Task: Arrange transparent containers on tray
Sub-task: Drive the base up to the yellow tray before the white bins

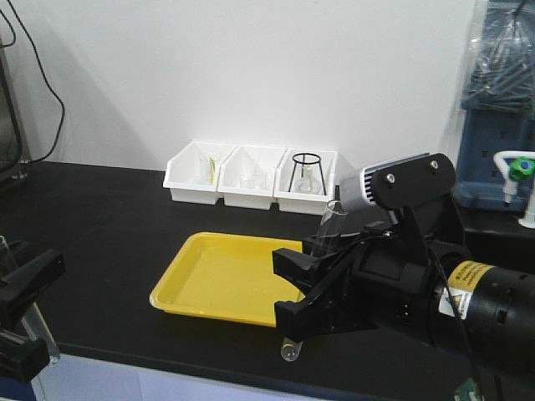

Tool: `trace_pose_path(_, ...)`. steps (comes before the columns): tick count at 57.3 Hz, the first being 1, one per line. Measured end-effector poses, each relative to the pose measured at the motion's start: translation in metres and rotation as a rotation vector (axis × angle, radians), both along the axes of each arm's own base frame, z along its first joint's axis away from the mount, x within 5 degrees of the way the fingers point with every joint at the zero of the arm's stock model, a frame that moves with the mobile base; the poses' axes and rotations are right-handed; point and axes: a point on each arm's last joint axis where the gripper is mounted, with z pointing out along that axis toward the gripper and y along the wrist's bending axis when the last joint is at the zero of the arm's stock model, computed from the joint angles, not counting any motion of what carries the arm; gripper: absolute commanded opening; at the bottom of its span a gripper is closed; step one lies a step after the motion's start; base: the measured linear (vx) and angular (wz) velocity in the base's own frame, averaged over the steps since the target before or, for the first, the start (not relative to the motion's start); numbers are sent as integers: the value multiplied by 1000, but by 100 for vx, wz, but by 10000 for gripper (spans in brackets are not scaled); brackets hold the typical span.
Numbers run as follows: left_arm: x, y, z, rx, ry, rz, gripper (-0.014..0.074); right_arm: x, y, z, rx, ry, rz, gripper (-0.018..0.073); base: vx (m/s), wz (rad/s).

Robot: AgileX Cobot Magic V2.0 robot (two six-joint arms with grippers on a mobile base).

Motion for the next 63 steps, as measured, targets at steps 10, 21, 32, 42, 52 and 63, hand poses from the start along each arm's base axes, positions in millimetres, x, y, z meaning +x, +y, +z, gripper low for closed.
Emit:
trace_pose_path(10,0,0,0,0,0,0,83,0,0,0,0,0,0,135,27,7)
trace_pose_path(21,0,0,0,0,0,0,83,0,0,0,0,0,0,135,30,-12)
trace_pose_path(32,0,0,0,0,0,0,83,0,0,0,0,0,0,135,30,-22)
trace_pose_path(42,0,0,0,0,0,0,83,0,0,0,-1,1,0,135,26,-23)
trace_pose_path(52,0,0,0,0,0,0,83,0,0,0,-1,2,0,135,22,-21)
trace_pose_path(63,0,0,0,0,0,0,83,0,0,0,-1,2,0,135,18,-16)
